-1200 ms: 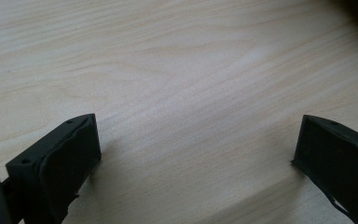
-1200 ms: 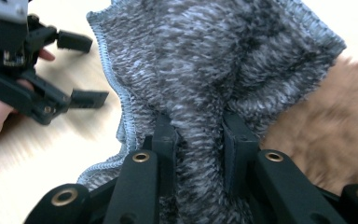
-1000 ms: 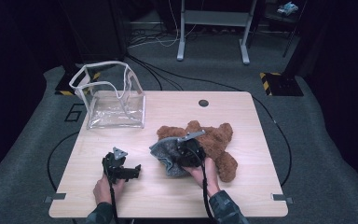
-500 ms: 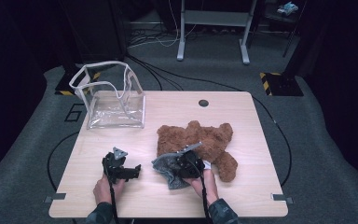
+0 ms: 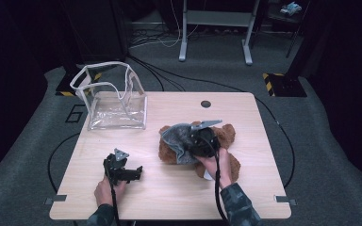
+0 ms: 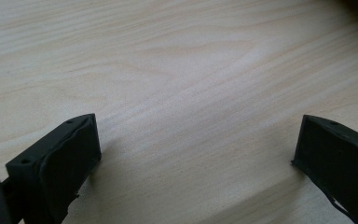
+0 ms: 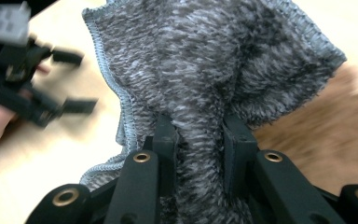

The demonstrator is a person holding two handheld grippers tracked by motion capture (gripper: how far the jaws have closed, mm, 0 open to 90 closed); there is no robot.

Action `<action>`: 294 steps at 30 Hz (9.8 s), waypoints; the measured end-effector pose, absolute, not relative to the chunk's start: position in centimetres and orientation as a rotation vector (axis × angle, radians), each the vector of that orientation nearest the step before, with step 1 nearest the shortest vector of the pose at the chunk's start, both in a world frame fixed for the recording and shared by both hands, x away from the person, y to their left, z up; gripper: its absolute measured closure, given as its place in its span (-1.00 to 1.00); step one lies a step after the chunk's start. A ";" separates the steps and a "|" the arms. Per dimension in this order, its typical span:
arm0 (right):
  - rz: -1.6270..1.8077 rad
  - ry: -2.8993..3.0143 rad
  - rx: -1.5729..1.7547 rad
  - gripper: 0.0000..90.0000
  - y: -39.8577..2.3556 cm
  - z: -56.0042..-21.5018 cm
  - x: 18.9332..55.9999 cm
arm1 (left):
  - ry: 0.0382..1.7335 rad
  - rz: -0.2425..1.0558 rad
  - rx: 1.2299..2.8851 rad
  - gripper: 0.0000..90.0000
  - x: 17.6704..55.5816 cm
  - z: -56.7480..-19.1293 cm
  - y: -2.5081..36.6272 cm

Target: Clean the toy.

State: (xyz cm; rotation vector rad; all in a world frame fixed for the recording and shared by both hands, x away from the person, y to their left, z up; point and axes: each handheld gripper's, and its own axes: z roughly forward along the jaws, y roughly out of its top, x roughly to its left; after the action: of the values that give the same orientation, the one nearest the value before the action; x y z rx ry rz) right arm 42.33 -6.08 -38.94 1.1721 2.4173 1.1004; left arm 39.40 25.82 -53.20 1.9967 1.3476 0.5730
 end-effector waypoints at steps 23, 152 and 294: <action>0.854 2.361 1.314 0.57 -5.4 -39.6 49.7 | 1.342 0.572 2.001 -1.00 39.4 -53.2 25.8; 0.903 2.298 1.395 0.58 -10.0 -39.6 46.7 | 1.344 0.573 1.997 -1.00 39.4 -53.2 25.8; 0.991 2.074 1.603 0.56 -18.6 -40.4 43.2 | 1.343 0.575 2.005 -1.00 39.5 -53.2 25.7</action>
State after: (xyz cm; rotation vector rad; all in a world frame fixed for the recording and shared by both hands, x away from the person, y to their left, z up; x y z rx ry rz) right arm 43.24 -18.64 -40.44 1.6026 2.0740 0.9909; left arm 39.50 25.73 -53.18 2.0053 1.3429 0.5745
